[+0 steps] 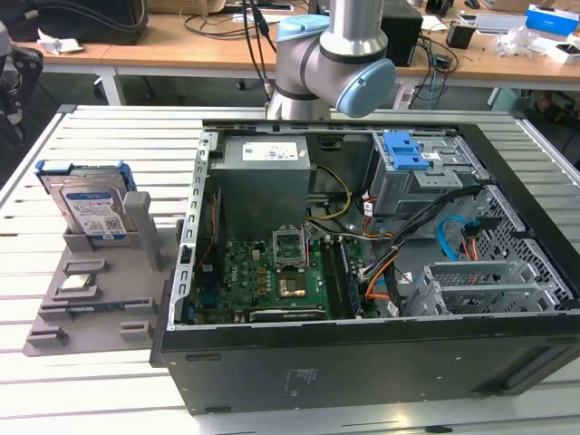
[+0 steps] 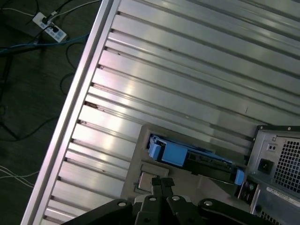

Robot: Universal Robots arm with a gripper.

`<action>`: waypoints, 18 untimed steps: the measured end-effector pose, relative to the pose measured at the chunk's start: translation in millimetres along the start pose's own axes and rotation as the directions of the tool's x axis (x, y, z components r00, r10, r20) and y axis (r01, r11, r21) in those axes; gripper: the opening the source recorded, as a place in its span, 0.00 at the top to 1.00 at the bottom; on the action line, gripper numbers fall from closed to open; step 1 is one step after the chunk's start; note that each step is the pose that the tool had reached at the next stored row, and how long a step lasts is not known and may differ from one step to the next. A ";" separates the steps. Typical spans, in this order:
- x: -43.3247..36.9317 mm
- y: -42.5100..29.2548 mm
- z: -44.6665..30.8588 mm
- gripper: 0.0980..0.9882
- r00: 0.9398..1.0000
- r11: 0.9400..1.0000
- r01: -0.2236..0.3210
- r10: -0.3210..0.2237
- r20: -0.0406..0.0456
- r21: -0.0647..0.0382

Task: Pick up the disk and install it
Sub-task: 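Pick up the disk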

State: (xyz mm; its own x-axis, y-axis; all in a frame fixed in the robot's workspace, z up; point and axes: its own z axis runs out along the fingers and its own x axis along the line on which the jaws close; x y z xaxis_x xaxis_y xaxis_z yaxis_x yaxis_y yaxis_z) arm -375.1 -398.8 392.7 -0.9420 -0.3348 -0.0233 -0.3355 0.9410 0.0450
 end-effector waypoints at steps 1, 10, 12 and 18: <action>0.0 0.0 0.0 0.99 1.000 1.000 0.006 -0.006 0.000 0.000; 0.0 0.0 0.0 0.99 0.995 0.995 0.104 -0.104 -0.005 -0.003; 0.0 0.0 0.0 0.99 0.993 0.993 0.120 -0.120 -0.005 -0.003; 0.0 0.0 0.0 0.99 0.985 0.985 0.170 -0.170 -0.007 -0.005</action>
State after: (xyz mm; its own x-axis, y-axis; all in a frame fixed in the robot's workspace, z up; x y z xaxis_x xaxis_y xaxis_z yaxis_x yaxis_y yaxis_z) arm -375.1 -398.8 392.7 -0.8711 -0.4906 -0.0233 -0.4912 0.8699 0.0450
